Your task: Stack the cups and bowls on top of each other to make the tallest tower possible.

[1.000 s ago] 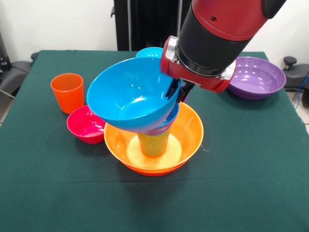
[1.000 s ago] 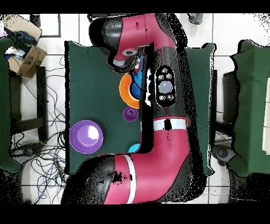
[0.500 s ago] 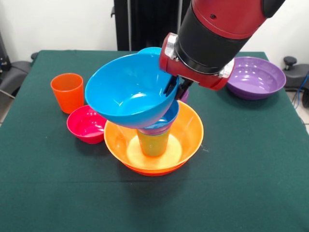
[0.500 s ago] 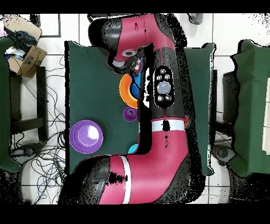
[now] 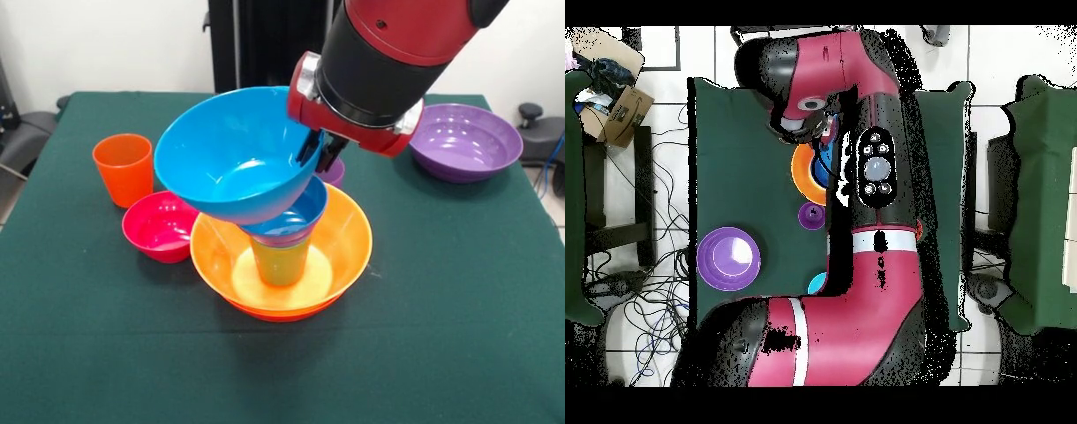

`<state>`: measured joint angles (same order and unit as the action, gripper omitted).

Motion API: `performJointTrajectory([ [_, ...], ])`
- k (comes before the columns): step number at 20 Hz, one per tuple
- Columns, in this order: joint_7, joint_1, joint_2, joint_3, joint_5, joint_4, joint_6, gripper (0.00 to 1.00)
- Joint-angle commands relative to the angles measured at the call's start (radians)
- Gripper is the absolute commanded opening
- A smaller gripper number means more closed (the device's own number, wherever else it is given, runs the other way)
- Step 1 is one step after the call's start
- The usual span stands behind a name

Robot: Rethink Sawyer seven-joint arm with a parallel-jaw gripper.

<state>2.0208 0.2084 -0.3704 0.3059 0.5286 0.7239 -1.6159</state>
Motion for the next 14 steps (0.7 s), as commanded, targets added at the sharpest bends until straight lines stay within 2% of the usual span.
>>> performJointTrajectory([
  [1,0.065,-0.031,-0.055,-0.03,-0.03,0.151,0.064,0.0],
  [6,0.042,-0.027,-0.066,-0.024,-0.065,0.196,0.114,0.0],
  [14,0.069,-0.032,-0.082,-0.038,-0.104,0.258,0.217,0.0],
])
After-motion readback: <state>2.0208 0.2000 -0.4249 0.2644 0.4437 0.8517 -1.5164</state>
